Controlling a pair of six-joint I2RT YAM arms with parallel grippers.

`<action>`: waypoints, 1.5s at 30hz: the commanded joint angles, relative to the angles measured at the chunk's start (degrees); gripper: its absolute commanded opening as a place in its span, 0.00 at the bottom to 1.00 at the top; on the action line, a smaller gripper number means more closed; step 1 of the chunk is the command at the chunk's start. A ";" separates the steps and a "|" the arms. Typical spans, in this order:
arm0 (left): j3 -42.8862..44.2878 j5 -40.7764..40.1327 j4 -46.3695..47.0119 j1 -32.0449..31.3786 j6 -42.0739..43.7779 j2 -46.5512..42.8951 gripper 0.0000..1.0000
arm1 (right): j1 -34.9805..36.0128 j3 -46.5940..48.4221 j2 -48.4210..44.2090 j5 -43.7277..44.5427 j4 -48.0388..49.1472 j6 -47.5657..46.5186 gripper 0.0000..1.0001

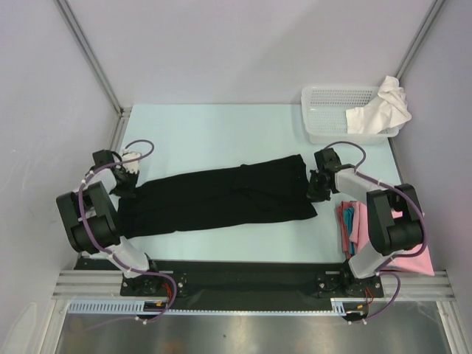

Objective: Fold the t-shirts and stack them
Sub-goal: Fold the tshirt

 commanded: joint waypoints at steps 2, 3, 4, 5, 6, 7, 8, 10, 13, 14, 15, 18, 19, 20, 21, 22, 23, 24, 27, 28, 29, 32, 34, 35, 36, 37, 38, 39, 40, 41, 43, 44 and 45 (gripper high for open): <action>-2.27 6.88 -5.75 0.01 4.47 -2.91 0.00 | -0.12 5.87 5.96 0.24 3.48 -1.82 0.00; -2.53 9.59 -6.81 -0.08 5.53 -3.26 0.00 | -0.12 7.45 7.10 0.33 3.48 -2.34 0.00; -2.71 11.09 -9.26 -0.08 6.76 -3.44 0.00 | -0.29 11.64 10.16 0.24 3.22 -2.87 0.00; -3.41 12.68 -10.41 -0.43 9.03 -3.88 0.00 | -0.21 13.77 11.58 0.15 2.96 -3.05 0.00; -3.85 14.00 -11.47 -0.70 10.19 -4.23 0.00 | -0.12 16.31 13.07 -0.11 2.78 -3.23 0.00; -4.20 16.10 -12.61 -1.22 11.33 -5.19 0.00 | 0.14 20.52 16.05 0.24 2.61 -3.58 0.00; -5.16 16.90 -15.06 -2.45 13.87 -5.55 0.00 | 0.75 22.99 17.29 0.50 2.52 -3.67 0.00; -6.40 19.01 -17.27 -3.94 16.25 -6.86 0.00 | 0.94 29.48 19.84 0.86 2.25 -3.67 0.00; -8.60 19.81 -20.17 -7.20 19.16 -7.83 0.00 | 1.72 36.18 24.77 1.20 0.94 -3.67 0.00; -9.21 20.68 -21.31 -8.94 19.60 -8.10 0.00 | 2.08 40.12 27.30 1.29 0.67 -4.02 0.00; -9.30 21.47 -21.85 -9.83 19.60 -8.10 0.00 | 2.51 42.59 28.63 1.47 0.32 -4.28 0.00; -8.95 26.48 -25.10 -14.75 19.78 -7.93 0.00 | 3.40 52.24 35.55 1.65 -2.14 -4.63 0.00; -8.95 27.53 -25.36 -16.07 19.35 -8.01 0.00 | 3.31 54.46 37.24 1.73 -2.84 -4.63 0.00; -8.86 28.85 -25.11 -19.39 17.86 -8.10 0.00 | 3.31 57.36 38.82 1.74 -4.06 -4.81 0.00; -8.86 29.65 -24.75 -20.99 17.24 -8.54 0.00 | 3.14 62.26 42.23 1.82 -4.51 -4.81 0.00; -8.86 30.09 -24.75 -22.66 16.62 -8.71 0.00 | 2.96 65.26 43.83 1.65 -5.21 -4.72 0.00; -8.78 30.01 -24.23 -26.85 15.83 -8.98 0.00 | 2.70 67.73 45.50 1.47 -5.91 -4.64 0.00; -8.78 29.57 -23.35 -28.54 14.87 -9.59 0.01 | 2.61 70.11 47.00 1.38 -6.10 -4.46 0.00; -7.46 31.40 -22.73 -34.61 13.37 -9.42 0.01 | 2.61 80.73 52.71 -0.37 -7.24 -4.11 0.00; -6.94 32.02 -22.73 -36.10 13.10 -8.64 0.00 | 2.61 85.29 55.60 -1.24 -7.59 -3.59 0.00; -5.89 32.20 -22.73 -39.16 12.49 -8.11 0.00 | 2.52 87.68 56.76 -1.86 -7.59 -3.49 0.00; -4.30 32.12 -20.80 -45.58 10.74 -6.17 0.01 | 2.17 91.31 59.75 -3.27 -3.74 -2.44 0.00; -3.24 31.85 -18.60 -48.69 9.41 -5.20 0.00 | 1.90 91.31 60.37 -2.75 -0.56 -1.38 0.00; -1.93 31.85 -17.99 -51.47 8.37 -4.16 0.00 | 1.73 92.53 61.42 -2.40 1.79 -0.16 0.00; -1.40 31.94 -17.11 -52.72 7.48 -3.89 0.00 | 1.47 93.85 62.12 -1.79 2.51 0.37 0.00; -0.78 32.03 -15.10 -53.86 6.61 -3.53 0.00 | 1.55 95.25 63.00 -0.82 3.12 0.64 0.00; 0.27 32.20 -14.13 -56.05 4.94 -3.01 0.00 | 1.55 97.79 64.05 -0.20 4.35 0.64 0.00; 0.80 32.29 -13.07 -57.03 3.97 -2.74 0.00 | 1.99 98.25 64.07 0.67 5.41 -0.06 0.00; 1.33 32.55 -11.32 -57.91 2.39 -2.57 0.01 | 2.43 98.25 63.89 2.07 7.77 -0.85 0.00; 2.46 32.99 -10.87 -59.48 1.77 -2.13 0.01 | 2.60 98.08 63.63 4.44 9.01 -1.64 0.00; 3.26 34.13 -10.16 -60.11 0.54 -2.12 0.01 | 3.04 98.17 62.92 6.56 11.90 -3.57 0.00; 3.61 34.66 -10.42 -60.11 0.53 -2.12 0.01 | 3.05 98.08 62.66 6.83 12.70 -4.02 0.00; 3.62 34.23 -10.51 -60.11 0.71 -2.30 0.02 | 3.13 98.08 62.40 6.92 13.23 -5.06 0.00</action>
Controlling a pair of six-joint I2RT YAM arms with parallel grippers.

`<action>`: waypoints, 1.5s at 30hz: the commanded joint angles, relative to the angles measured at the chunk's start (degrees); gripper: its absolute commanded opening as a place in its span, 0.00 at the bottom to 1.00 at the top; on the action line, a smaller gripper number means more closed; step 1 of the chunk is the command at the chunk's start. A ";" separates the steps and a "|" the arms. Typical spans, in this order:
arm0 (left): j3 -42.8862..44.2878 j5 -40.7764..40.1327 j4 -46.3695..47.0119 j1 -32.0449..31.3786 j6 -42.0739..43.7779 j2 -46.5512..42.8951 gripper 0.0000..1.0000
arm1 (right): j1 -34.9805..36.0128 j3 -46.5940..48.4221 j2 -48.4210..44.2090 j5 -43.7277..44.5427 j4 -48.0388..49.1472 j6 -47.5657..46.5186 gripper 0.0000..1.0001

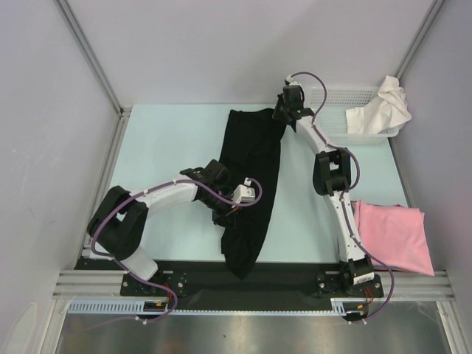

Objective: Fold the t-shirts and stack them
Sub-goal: Fold the tshirt

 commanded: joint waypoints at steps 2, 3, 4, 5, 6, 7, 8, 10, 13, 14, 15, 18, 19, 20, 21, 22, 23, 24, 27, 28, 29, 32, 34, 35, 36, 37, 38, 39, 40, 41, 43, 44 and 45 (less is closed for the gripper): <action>1.96 2.77 1.09 -0.47 -0.91 -0.46 0.10 | 1.38 3.00 -2.39 5.21 9.30 -4.40 0.04; 1.69 1.02 0.48 -0.38 -0.55 -0.90 0.14 | 1.56 1.17 -2.83 6.09 9.66 -5.36 0.11; 1.34 0.14 -0.83 -0.38 0.32 -1.34 0.23 | 1.83 0.20 -4.22 5.93 10.36 -7.29 0.19; 0.29 -0.66 -1.37 -0.12 0.59 -1.78 0.26 | 2.35 -0.51 -4.67 5.66 11.32 -8.18 0.35; -0.41 -1.01 -1.98 0.06 0.94 -2.39 0.29 | 2.44 -0.78 -5.03 5.66 11.33 -8.97 0.43; -1.12 -1.71 -3.12 0.24 1.47 -4.14 0.34 | 2.62 -0.78 -5.55 6.10 10.72 -10.02 0.50; -2.25 -2.15 -3.74 0.76 1.73 -4.94 0.38 | 2.71 -0.87 -5.90 6.27 10.19 -10.20 0.57; -3.05 -3.99 -6.89 1.29 2.96 -7.83 0.44 | 2.44 -1.65 -7.48 6.45 8.88 -9.94 0.60; -3.85 -7.85 -12.86 2.43 5.15 -11.00 0.45 | 2.09 -3.67 -10.64 6.80 6.60 -9.50 0.62; -4.72 -9.09 -14.19 2.96 5.77 -13.19 0.45 | 2.18 -5.51 -13.18 7.06 5.63 -9.24 0.62; -5.42 -10.49 -15.43 3.05 6.13 -14.08 0.45 | 2.18 -6.66 -14.94 7.15 4.57 -8.89 0.62; -9.02 -14.81 -18.24 3.05 6.74 -16.37 0.48 | 2.62 -14.80 -21.87 8.20 0.53 -6.35 0.60; -9.90 -15.07 -19.29 3.05 6.83 -16.55 0.48 | 2.62 -17.98 -23.56 8.47 -0.09 -5.64 0.60; -11.04 -15.16 -19.74 3.05 7.01 -16.72 0.49 | 2.62 -22.71 -26.27 8.65 -0.18 -4.94 0.59; -10.97 -15.77 -20.18 3.05 7.18 -16.81 0.49 | 2.53 -24.75 -27.08 8.91 -0.44 -3.54 0.59; -10.53 -16.39 -20.44 3.05 6.84 -16.99 0.49 | 2.62 -26.17 -27.52 9.35 -0.97 -3.09 0.57; -9.22 -17.27 -20.80 3.05 7.09 -17.08 0.49 | 2.44 -27.14 -27.62 9.96 -1.32 -2.65 0.56; -8.34 -17.88 -20.45 3.05 6.57 -17.60 0.49 | 2.44 -27.76 -26.75 10.49 -2.11 -1.78 0.55; -5.08 -20.86 -18.78 3.14 4.73 -17.96 0.49 | 1.48 -23.66 -21.93 9.53 -6.05 -0.10 0.48; -4.30 -21.57 -18.34 3.22 4.11 -17.87 0.50 | 1.13 -22.24 -20.60 9.44 -7.03 1.03 0.47; -3.50 -22.19 -17.99 3.23 3.50 -17.87 0.50 | 0.95 -20.92 -19.11 9.53 -7.91 1.57 0.46; -3.50 -23.86 -17.29 3.49 2.18 -18.22 0.51 | 0.86 -16.79 -14.71 9.88 -9.85 3.15 0.47; -3.85 -24.30 -17.02 3.75 1.56 -18.39 0.51 | 0.69 -15.47 -13.21 11.46 -10.55 3.68 0.48; -4.02 -24.39 -17.11 3.75 1.39 -18.48 0.51 | 0.69 -14.85 -12.16 11.81 -10.55 4.12 0.49; -4.11 -24.39 -17.02 3.84 1.12 -18.57 0.51 | 0.51 -14.67 -11.63 11.99 -10.38 4.38 0.49; -4.11 -24.13 -17.02 4.01 1.03 -18.83 0.51 | 0.51 -14.67 -11.19 11.99 -10.20 4.65 0.49; -3.94 -23.87 -17.11 4.10 0.94 -18.92 0.51 | 0.51 -14.49 -10.31 11.64 -9.94 4.82 0.49; -3.85 -23.78 -17.19 4.19 0.94 -18.92 0.51 | 0.51 -14.32 -9.78 11.03 -9.59 5.00 0.48; -3.67 -23.78 -17.20 4.37 0.94 -18.75 0.51 | 0.51 -13.79 -9.17 10.76 -9.50 5.00 0.40; -3.59 -23.69 -17.11 4.54 1.03 -18.66 0.51 | 0.51 -12.31 -7.42 10.50 -9.67 5.00 0.32; -3.41 -23.87 -16.84 4.81 0.77 -18.31 0.51 | 0.16 -10.37 -5.74 8.22 -9.85 5.17 0.08; -3.23 -23.87 -16.84 4.81 0.59 -18.22 0.51 | -0.10 -9.58 -5.04 6.38 -9.59 5.44 0.02; -3.15 -23.69 -16.84 4.81 0.51 -18.05 0.52 | -0.28 -8.00 -3.81 5.41 -8.46 5.87 0.00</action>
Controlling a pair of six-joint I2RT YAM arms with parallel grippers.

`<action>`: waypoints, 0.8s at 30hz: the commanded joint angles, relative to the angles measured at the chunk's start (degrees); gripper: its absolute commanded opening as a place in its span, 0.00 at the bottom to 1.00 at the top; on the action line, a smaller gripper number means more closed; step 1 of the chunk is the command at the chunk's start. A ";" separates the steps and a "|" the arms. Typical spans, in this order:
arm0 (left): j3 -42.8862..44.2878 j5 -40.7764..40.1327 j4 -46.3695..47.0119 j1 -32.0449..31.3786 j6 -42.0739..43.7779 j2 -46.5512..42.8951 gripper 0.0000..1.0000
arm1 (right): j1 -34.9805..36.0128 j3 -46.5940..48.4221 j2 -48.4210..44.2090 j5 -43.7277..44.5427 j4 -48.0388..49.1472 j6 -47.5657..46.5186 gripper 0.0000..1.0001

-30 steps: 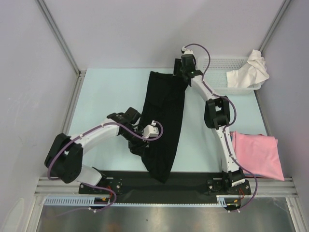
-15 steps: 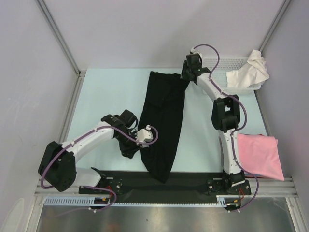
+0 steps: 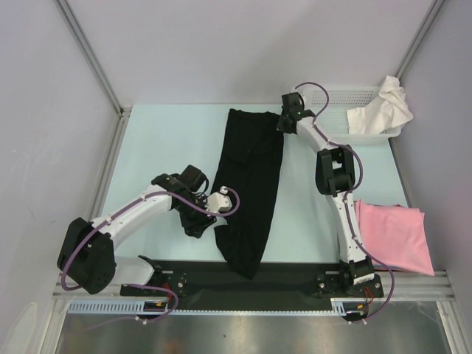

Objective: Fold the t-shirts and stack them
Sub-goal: Fold the tshirt

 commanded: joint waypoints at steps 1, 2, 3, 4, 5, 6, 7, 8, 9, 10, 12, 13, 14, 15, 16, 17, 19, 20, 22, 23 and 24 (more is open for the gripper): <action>2.06 0.18 0.58 0.59 -1.20 -0.91 0.51 | -1.11 4.66 3.98 -4.19 1.41 1.77 0.00; 2.14 0.35 0.57 0.59 -1.29 -0.73 0.52 | -1.29 5.37 4.42 -6.55 2.64 1.94 0.00; 2.23 0.35 0.84 0.50 -1.55 -0.56 0.52 | -1.64 6.33 5.29 -8.06 5.95 2.38 0.00; 2.23 0.27 1.01 0.59 -1.64 -0.12 0.52 | -2.25 7.04 5.82 -8.94 7.99 3.60 0.00; 2.49 0.18 1.19 0.59 -1.81 0.06 0.52 | -2.43 8.00 6.61 -11.73 9.66 4.49 0.00; 2.58 0.27 1.36 0.50 -1.90 0.58 0.52 | -2.52 10.62 8.10 -12.37 12.72 6.67 0.00; 2.85 0.27 1.37 0.50 -2.08 0.76 0.52 | -2.78 12.04 9.16 -12.73 14.15 7.74 0.00; 3.46 0.27 1.37 0.50 -2.25 0.94 0.52 | -2.87 13.44 10.04 -13.16 15.73 8.79 0.00; 3.81 0.35 1.37 0.50 -2.52 1.11 0.52 | -2.96 15.11 10.92 -13.08 18.09 9.59 0.00; 4.08 0.35 1.45 0.50 -2.61 1.20 0.52 | -2.96 17.30 12.41 -12.82 19.16 10.20 0.00; 4.87 0.35 1.72 0.41 -2.96 1.29 0.53 | -2.96 17.85 12.77 -12.55 22.66 11.17 0.00; 5.13 0.35 1.89 0.33 -3.13 1.46 0.53 | -2.96 17.85 12.77 -12.64 23.21 11.26 0.07; 5.57 0.35 1.98 0.15 -3.31 1.64 0.53 | -2.87 18.11 12.25 -13.34 23.39 11.00 0.16; 5.66 0.44 2.33 -0.02 -3.74 1.73 0.53 | -2.87 18.03 11.72 -13.69 22.52 10.65 0.27; 5.92 0.35 2.51 -0.55 -4.10 2.08 0.53 | -2.79 17.68 10.94 -14.13 21.81 10.04 0.47; 6.01 0.44 2.68 -1.08 -4.36 2.17 0.53 | -2.78 15.94 8.40 -15.18 21.20 8.38 0.57; 6.36 -0.26 2.42 -3.17 -4.63 2.34 0.54 | -2.26 12.60 4.88 -15.80 19.88 6.61 0.68; 7.15 -0.61 1.72 -4.15 -4.37 2.17 0.53 | -1.74 8.58 1.04 -15.54 19.00 4.60 0.69; 8.12 -1.57 0.76 -6.44 -4.02 1.21 0.53 | -1.29 4.95 -3.38 -14.75 17.86 2.92 0.74; 9.34 -2.54 -0.29 -6.88 -3.66 0.77 0.53 | -1.20 3.11 -5.31 -13.88 17.16 2.30 0.77; 9.87 -3.07 -0.91 -7.32 -1.92 -0.54 0.53 | -0.94 0.91 -9.07 -13.18 14.97 1.60 0.79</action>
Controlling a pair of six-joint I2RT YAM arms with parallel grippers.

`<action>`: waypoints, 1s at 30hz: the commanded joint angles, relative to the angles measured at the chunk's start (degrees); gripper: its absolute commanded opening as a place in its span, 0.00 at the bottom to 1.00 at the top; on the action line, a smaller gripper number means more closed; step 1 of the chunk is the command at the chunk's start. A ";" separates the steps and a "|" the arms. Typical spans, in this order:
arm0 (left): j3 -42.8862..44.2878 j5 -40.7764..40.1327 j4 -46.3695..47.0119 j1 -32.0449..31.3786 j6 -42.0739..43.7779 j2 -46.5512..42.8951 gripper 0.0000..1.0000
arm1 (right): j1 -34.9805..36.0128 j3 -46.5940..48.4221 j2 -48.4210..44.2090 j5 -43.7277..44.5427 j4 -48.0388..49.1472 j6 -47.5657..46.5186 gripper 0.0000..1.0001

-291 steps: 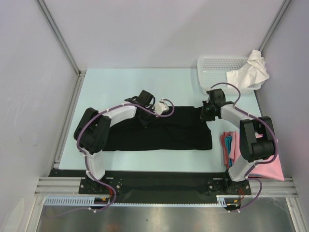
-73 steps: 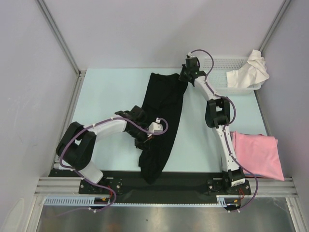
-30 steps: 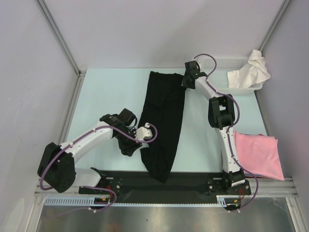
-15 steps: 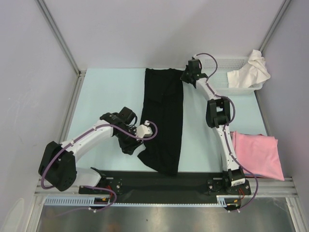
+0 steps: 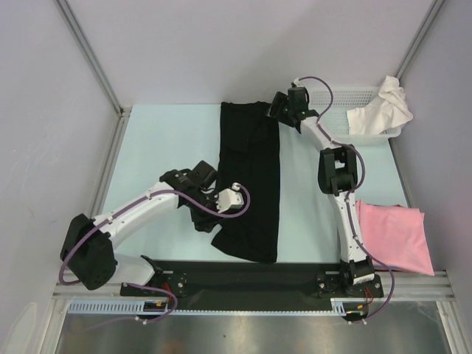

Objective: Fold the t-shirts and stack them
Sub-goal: Fold the tshirt

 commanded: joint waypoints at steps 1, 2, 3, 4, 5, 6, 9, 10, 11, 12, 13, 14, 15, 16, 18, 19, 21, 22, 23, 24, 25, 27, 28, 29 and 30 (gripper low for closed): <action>4.44 -2.52 -2.16 -2.36 2.81 -3.65 0.53 | 1.29 -3.76 -14.90 1.71 -2.33 -4.33 0.81; 4.35 -4.10 -3.04 -2.54 4.83 -4.71 0.53 | 1.38 -4.47 -16.91 3.29 -3.82 -4.50 0.81; 3.83 -4.72 -3.22 -2.71 10.68 -7.68 0.53 | 1.64 -6.74 -20.50 4.35 -6.62 -4.85 0.83; 1.47 -5.16 -3.14 -2.71 14.21 -9.62 0.53 | 2.08 -8.41 -22.97 5.14 -7.70 -5.64 0.83; -0.20 -5.69 -3.22 -2.80 18.43 -11.56 0.54 | 2.43 -10.52 -25.26 6.89 -8.40 -6.08 0.83; -1.96 -5.96 -3.05 -2.89 26.91 -13.58 0.54 | 2.78 -13.76 -27.63 7.34 -8.50 -6.17 0.83; -9.87 -6.92 1.24 -6.21 40.99 -22.62 0.59 | 4.71 -28.08 -38.88 5.85 -6.66 -6.26 0.82; -13.72 -7.01 3.52 -7.45 43.32 -23.87 0.59 | 5.42 -31.25 -43.69 5.76 -6.83 -6.35 0.81; -15.67 -7.10 9.46 -8.77 44.82 -24.66 0.60 | 6.64 -39.02 -46.61 4.28 -7.44 -6.09 0.81; -17.43 -7.71 13.00 -11.22 45.88 -25.11 0.60 | 7.35 -43.19 -49.42 4.01 -8.49 -5.56 0.80; -20.40 -8.06 16.08 -12.46 45.72 -24.59 0.60 | 8.05 -48.45 -55.54 3.31 -8.50 -5.21 0.79; -21.30 -8.42 20.20 -13.51 45.54 -23.71 0.60 | 9.54 -57.38 -58.56 3.04 -8.58 -3.82 0.78; -21.92 -8.42 21.81 -15.09 43.71 -21.18 0.59 | 10.34 -62.43 -61.29 3.30 -8.85 -3.54 0.77; -22.28 -8.07 23.39 -15.54 42.13 -19.76 0.59 | 11.21 -66.22 -64.28 3.30 -9.28 -3.19 0.75; -22.28 -7.28 26.13 -16.68 38.95 -16.69 0.60 | 14.02 -74.41 -70.87 4.09 -14.10 -1.87 0.73; -23.41 -7.28 27.70 -17.99 38.77 -16.15 0.61 | 15.43 -78.96 -74.64 4.44 -17.08 -1.09 0.72; -25.00 -7.10 27.89 -19.49 39.82 -15.97 0.61 | 19.46 -82.66 -78.33 4.27 -19.55 0.75 0.70; -26.05 -7.19 27.54 -20.63 40.26 -15.53 0.61 | 20.79 -84.78 -79.93 2.53 -19.92 1.64 0.67; -26.41 -6.93 27.28 -20.99 40.35 -15.09 0.61 | 22.20 -86.55 -81.60 1.64 -20.10 2.69 0.66; -26.67 -6.93 27.45 -21.17 39.92 -14.05 0.61 | 25.60 -89.87 -83.88 0.76 -19.92 5.05 0.64; -26.76 -6.84 28.06 -21.35 39.39 -13.60 0.61 | 27.12 -91.03 -84.78 -1.07 -19.58 5.95 0.63; -26.50 -6.84 28.68 -21.26 38.51 -12.55 0.60 | 30.55 -92.88 -85.75 -1.44 -19.66 7.88 0.62; -26.85 -6.84 28.59 -21.35 38.77 -12.19 0.60 | 33.69 -94.20 -85.58 -2.23 -19.49 8.76 0.62; -27.11 -7.45 28.85 -21.35 39.03 -11.76 0.60 | 34.77 -94.73 -85.31 -2.32 -19.57 9.11 0.62; -27.55 -7.98 28.86 -21.35 39.38 -11.40 0.60 | 35.65 -95.17 -84.96 -2.32 -19.92 9.47 0.62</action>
